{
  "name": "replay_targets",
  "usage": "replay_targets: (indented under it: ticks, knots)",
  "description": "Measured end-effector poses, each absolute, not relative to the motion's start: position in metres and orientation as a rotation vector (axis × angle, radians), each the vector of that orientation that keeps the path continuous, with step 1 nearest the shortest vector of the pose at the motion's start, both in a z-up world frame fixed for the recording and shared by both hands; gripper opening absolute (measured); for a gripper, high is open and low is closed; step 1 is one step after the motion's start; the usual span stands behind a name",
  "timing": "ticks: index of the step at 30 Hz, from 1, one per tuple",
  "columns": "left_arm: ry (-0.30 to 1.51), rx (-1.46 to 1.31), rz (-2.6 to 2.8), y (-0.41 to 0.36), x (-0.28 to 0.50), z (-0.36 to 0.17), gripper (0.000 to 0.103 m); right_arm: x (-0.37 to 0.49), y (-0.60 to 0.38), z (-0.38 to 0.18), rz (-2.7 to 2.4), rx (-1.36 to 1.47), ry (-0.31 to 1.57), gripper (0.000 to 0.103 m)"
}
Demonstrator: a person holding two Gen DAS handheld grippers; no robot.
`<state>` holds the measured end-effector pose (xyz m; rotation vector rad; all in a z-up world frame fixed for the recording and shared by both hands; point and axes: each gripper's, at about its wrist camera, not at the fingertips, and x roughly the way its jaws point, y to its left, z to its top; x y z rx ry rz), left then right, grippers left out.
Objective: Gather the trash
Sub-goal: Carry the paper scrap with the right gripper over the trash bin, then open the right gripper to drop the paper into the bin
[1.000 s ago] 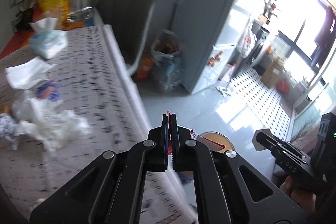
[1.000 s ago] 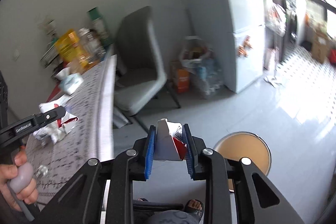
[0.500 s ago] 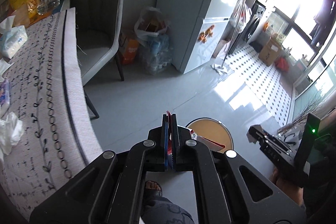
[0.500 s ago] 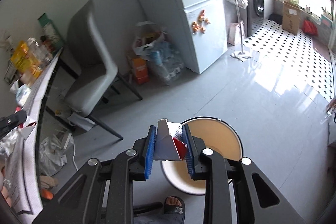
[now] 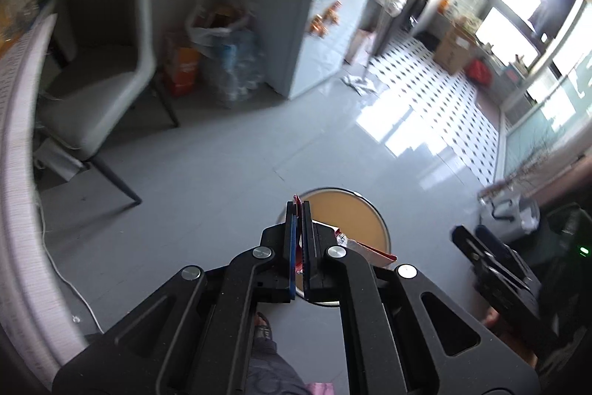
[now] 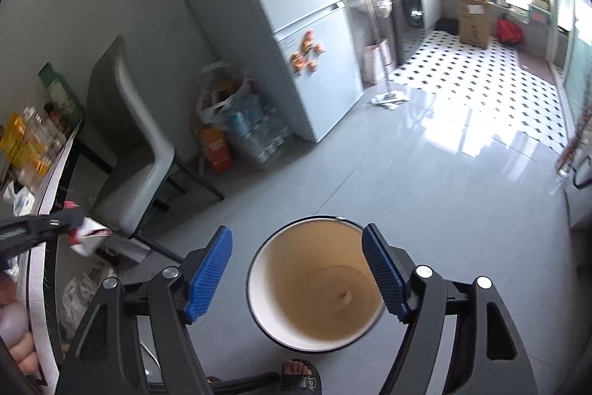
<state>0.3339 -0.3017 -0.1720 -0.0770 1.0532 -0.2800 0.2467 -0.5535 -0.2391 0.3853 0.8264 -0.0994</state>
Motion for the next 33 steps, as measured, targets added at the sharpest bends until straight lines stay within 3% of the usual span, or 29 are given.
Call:
replay_targets:
  ticks: [5,7,8,9,11,12,19,25,33]
  knots:
    - [1.088,-0.084,-0.410,-0.350,0.347,-0.191,0.003,0.217,-0.585,-0.221,-0.180,0.407,0.804,0.075]
    - [1.116,-0.120,-0.477,-0.362,0.355,-0.200,0.009,0.209,-0.594,-0.215,-0.201,0.413,0.793,0.075]
    - [1.140,-0.140,-0.504,-0.366,0.360,-0.204,0.023,0.206,-0.596,-0.213,-0.208,0.411,0.791,0.075]
    - [1.163,-0.176,-0.522,-0.367,0.366,-0.207,0.050,0.203,-0.598,-0.212,-0.220,0.408,0.789,0.075]
    - [1.142,-0.233,-0.535,-0.363,0.367,-0.202,0.075,0.196,-0.602,-0.212,-0.237,0.416,0.791,0.076]
    - [1.126,-0.242,-0.542,-0.362,0.366,-0.198,0.079,0.195,-0.603,-0.212,-0.239,0.421,0.794,0.076]
    - [1.018,-0.192,-0.454,-0.322,0.335,-0.150,0.084,0.202,-0.575,-0.203,-0.197,0.400,0.789,0.076]
    - [0.888,-0.162,-0.335,-0.246,0.306,-0.099,0.092,0.211,-0.514,-0.167,-0.075,0.315,0.725,0.094]
    - [0.766,-0.207,-0.221,-0.158,0.264,-0.054,0.096,0.205,-0.430,-0.118,0.079,0.262,0.638,0.095]
